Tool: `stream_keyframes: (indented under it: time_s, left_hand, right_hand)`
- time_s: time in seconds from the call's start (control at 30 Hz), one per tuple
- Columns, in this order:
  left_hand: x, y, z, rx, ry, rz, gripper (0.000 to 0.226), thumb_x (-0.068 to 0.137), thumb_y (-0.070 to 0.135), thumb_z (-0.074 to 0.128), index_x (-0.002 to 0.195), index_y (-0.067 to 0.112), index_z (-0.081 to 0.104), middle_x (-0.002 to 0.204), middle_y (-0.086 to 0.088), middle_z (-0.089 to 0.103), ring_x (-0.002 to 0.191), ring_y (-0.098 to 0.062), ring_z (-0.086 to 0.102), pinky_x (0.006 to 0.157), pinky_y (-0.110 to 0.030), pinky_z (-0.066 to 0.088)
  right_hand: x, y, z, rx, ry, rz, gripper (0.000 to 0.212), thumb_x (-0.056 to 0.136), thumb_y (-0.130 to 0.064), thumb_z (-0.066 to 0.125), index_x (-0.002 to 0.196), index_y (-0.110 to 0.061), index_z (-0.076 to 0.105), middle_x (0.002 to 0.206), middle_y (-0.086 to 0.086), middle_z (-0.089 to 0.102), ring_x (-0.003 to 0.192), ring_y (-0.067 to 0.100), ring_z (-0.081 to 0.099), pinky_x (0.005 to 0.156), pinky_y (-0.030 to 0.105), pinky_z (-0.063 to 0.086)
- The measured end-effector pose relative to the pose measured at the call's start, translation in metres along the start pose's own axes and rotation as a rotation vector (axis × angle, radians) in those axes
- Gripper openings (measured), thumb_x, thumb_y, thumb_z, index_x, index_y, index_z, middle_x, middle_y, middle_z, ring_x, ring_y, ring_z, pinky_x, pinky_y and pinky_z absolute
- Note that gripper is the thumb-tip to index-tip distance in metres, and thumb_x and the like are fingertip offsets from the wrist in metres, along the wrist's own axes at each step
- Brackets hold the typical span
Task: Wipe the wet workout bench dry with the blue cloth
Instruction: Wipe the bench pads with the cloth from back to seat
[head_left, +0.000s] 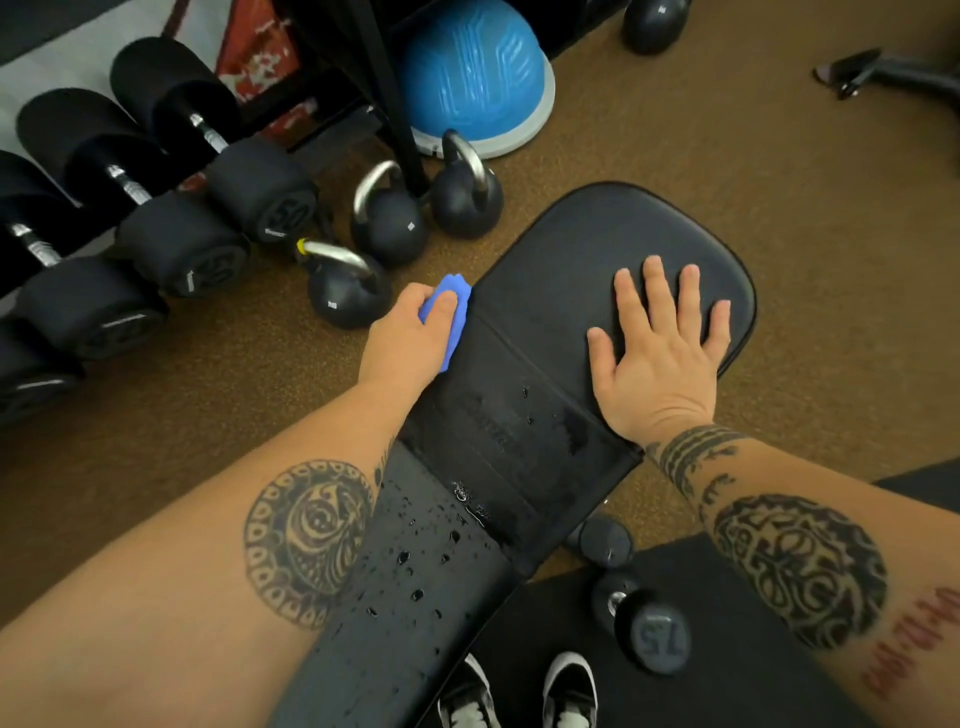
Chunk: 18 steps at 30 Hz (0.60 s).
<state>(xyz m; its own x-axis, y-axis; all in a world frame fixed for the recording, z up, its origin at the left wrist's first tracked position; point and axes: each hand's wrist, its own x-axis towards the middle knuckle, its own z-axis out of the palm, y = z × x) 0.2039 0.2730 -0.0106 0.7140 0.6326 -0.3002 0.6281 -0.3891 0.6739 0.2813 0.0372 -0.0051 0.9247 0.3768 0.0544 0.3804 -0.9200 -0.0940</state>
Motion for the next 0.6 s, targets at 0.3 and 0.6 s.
stream_keyframes:
  time_s: [0.3, 0.6]
  left_hand:
    - [-0.04, -0.08, -0.028, 0.059, 0.051, -0.218, 0.039, 0.1, 0.053, 0.035, 0.125, 0.032, 0.056, 0.118, -0.007, 0.065, 0.11, -0.03, 0.057, 0.085, -0.036, 0.04]
    - [-0.025, -0.01, 0.007, 0.081, 0.202, -0.027, 0.033, 0.104, 0.045, 0.038, 0.121, 0.021, 0.052, 0.111, -0.007, 0.065, 0.1, -0.031, 0.061, 0.083, -0.043, 0.048]
  right_hand:
    - [0.0, -0.001, 0.001, -0.006, 0.006, 0.01, 0.066, 0.099, -0.057, 0.029, 0.158, -0.028, 0.019, 0.168, 0.0, 0.012, 0.154, 0.031, -0.002, 0.121, 0.06, 0.001]
    - [0.0, -0.001, 0.004, -0.015, 0.019, 0.007, 0.065, 0.099, -0.056, 0.03, 0.157, -0.028, 0.021, 0.168, 0.0, 0.013, 0.154, 0.032, 0.0, 0.121, 0.059, 0.0]
